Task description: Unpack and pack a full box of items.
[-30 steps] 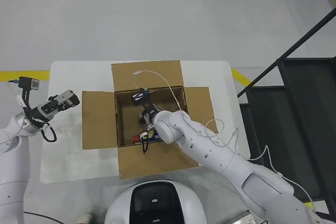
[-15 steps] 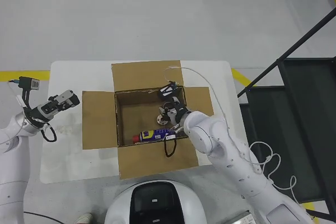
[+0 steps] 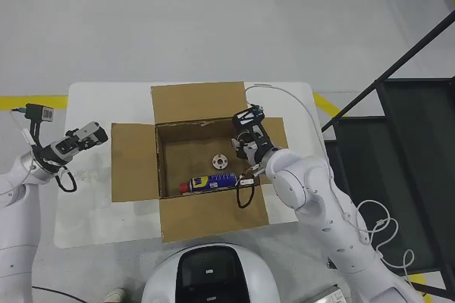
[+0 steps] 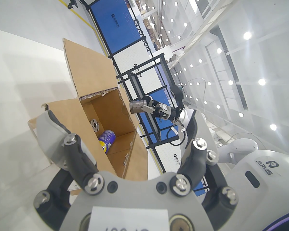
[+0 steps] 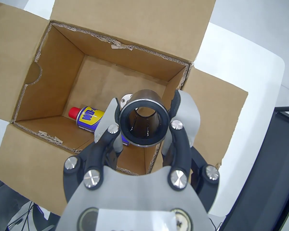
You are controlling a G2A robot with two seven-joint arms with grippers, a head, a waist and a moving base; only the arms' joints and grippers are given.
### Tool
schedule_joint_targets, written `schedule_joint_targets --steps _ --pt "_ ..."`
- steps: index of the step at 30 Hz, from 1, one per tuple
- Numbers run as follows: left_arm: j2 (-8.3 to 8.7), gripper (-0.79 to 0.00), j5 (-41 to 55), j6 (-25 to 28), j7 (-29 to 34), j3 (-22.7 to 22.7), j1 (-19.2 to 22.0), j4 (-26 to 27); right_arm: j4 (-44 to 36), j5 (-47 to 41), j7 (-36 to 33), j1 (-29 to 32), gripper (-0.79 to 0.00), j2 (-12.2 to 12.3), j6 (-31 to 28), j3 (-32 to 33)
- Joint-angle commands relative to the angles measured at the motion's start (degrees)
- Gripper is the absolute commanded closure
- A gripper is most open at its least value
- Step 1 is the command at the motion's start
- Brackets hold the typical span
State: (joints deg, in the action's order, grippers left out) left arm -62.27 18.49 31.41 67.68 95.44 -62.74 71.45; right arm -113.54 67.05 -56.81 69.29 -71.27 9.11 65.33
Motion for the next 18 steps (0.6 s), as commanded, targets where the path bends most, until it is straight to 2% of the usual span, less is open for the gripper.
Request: schedule_joint_targets --steps 1,10,13,18 --pt "0.00 -0.785 0.0 0.0 0.0 0.0 0.0 0.0 0.0 0.0 0.0 0.0 0.000 0.0 0.0 0.0" --pt "0.00 -0.785 0.0 0.0 0.0 0.0 0.0 0.0 0.0 0.2 1.0 0.3 0.000 0.1 -0.1 0.6" --pt "0.00 -0.785 0.0 0.0 0.0 0.0 0.0 0.0 -1.6 0.2 1.1 1.3 0.000 0.5 -1.2 4.6" --pt "0.00 -0.785 0.0 0.0 0.0 0.0 0.0 0.0 -2.8 5.2 1.2 3.4 0.000 1.5 -2.0 11.8"
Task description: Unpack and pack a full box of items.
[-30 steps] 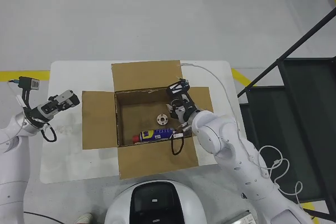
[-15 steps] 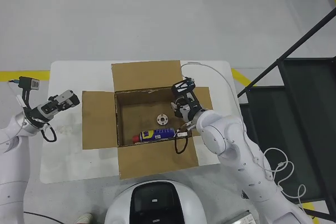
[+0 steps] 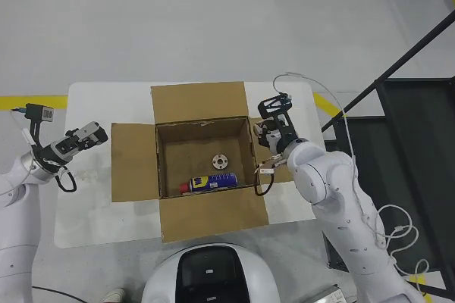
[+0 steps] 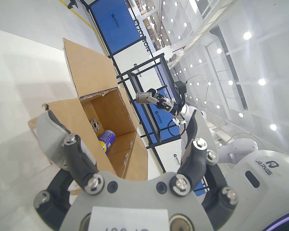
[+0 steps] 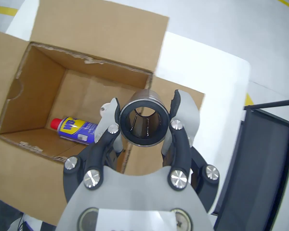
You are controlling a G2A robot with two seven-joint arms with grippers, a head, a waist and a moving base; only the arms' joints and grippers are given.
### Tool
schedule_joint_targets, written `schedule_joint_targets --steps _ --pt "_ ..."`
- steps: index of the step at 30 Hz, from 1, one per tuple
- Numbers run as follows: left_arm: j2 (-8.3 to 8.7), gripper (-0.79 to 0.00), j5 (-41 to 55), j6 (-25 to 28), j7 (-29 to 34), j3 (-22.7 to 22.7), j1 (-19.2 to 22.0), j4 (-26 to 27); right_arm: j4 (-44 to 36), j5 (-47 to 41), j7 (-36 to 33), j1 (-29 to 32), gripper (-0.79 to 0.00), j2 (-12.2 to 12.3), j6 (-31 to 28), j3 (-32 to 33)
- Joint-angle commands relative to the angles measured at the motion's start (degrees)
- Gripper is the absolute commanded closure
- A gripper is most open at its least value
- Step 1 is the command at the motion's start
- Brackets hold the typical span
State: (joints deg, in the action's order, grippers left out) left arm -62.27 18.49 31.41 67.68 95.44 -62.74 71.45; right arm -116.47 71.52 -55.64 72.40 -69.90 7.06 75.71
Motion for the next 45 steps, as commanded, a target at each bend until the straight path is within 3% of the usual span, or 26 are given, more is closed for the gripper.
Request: schedule_joint_targets --steps 1,11,18,33,45 --pt "0.00 -0.785 0.0 0.0 0.0 0.0 0.0 0.0 0.5 0.4 0.1 0.4 0.000 0.2 -0.2 2.8" --pt "0.00 -0.785 0.0 0.0 0.0 0.0 0.0 0.0 13.1 -5.7 2.5 -0.6 0.000 1.0 -3.7 13.0" --pt "0.00 -0.785 0.0 0.0 0.0 0.0 0.0 0.0 25.8 -6.3 6.6 -3.9 0.000 1.3 -7.4 14.3" --pt "0.00 -0.785 0.0 0.0 0.0 0.0 0.0 0.0 49.9 -6.1 12.4 -15.6 0.000 0.4 -4.5 8.5" --pt "0.00 -0.785 0.0 0.0 0.0 0.0 0.0 0.0 62.7 -8.5 18.9 -20.9 0.000 -1.1 -2.6 4.3"
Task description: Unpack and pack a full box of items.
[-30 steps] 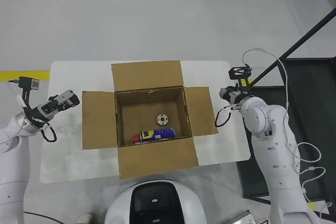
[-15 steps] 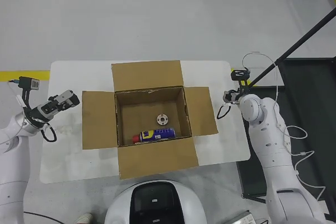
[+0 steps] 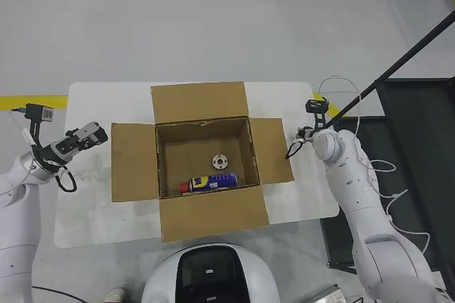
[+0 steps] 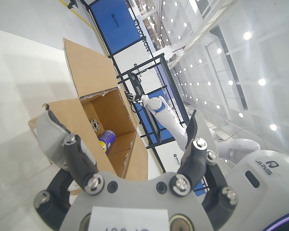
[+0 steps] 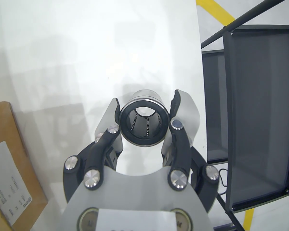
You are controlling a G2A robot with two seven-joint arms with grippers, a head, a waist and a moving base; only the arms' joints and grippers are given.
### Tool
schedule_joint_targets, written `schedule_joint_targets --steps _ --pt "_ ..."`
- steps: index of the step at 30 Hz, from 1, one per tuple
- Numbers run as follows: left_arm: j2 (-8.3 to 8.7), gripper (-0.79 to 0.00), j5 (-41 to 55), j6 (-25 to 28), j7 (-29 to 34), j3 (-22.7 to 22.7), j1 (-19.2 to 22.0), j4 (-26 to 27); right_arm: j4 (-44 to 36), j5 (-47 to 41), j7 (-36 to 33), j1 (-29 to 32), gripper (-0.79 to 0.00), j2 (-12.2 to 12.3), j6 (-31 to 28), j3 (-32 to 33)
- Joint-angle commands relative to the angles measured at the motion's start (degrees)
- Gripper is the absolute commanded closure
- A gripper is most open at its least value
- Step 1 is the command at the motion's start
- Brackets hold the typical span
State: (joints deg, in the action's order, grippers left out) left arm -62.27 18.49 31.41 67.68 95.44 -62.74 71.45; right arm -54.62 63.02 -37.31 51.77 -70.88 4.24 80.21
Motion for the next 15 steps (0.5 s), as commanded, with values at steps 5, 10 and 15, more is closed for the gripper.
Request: schedule_joint_targets --steps 5,10,15 --pt "0.00 -0.785 0.0 0.0 0.0 0.0 0.0 0.0 4.9 -0.1 3.0 -1.5 0.000 -0.6 1.5 -1.5" --pt "0.00 -0.785 0.0 0.0 0.0 0.0 0.0 0.0 8.3 -1.3 4.1 -3.0 -0.074 -1.0 1.5 -2.2" --pt "0.00 -0.785 0.0 0.0 0.0 0.0 0.0 0.0 10.5 -1.5 4.6 -4.3 -0.785 -1.2 2.1 -2.5"
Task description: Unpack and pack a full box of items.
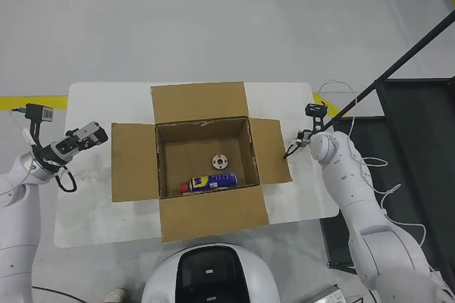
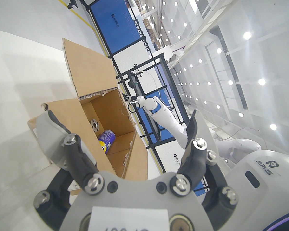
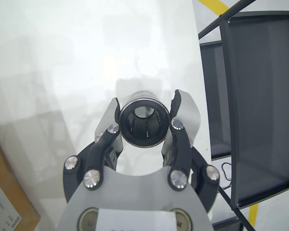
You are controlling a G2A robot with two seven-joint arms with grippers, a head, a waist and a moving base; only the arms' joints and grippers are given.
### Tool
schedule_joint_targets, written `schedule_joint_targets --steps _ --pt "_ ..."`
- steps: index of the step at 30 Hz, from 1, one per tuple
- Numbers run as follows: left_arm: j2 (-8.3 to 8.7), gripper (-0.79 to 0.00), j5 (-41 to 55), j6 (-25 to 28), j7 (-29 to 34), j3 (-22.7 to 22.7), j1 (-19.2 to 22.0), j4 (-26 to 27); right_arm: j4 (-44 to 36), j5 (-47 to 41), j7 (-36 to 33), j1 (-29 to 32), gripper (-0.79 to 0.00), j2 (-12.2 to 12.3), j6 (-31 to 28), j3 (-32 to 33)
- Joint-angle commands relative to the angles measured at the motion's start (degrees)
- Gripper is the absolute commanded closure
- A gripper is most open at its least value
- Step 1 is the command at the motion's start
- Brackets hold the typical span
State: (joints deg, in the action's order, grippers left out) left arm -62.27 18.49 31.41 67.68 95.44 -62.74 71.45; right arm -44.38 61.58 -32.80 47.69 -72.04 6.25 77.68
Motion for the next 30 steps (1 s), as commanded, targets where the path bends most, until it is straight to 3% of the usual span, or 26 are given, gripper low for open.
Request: schedule_joint_targets --steps 1,9,18,23,30 --pt "0.00 -0.785 0.0 0.0 0.0 0.0 0.0 0.0 0.5 -0.1 0.2 -0.4 -0.785 0.0 0.3 0.2" --pt "0.00 -0.785 0.0 0.0 0.0 0.0 0.0 0.0 -7.1 0.0 1.3 1.7 -0.785 1.2 2.0 3.7" --pt "0.00 -0.785 0.0 0.0 0.0 0.0 0.0 0.0 -36.4 1.4 -2.0 14.3 -0.785 2.4 5.1 7.6" --pt "0.00 -0.785 0.0 0.0 0.0 0.0 0.0 0.0 -50.9 -2.6 -6.9 19.6 -0.785 2.4 0.9 6.1" --pt "0.00 -0.785 0.0 0.0 0.0 0.0 0.0 0.0 -63.5 -4.1 -17.6 21.5 -0.785 2.2 -9.4 -2.7"
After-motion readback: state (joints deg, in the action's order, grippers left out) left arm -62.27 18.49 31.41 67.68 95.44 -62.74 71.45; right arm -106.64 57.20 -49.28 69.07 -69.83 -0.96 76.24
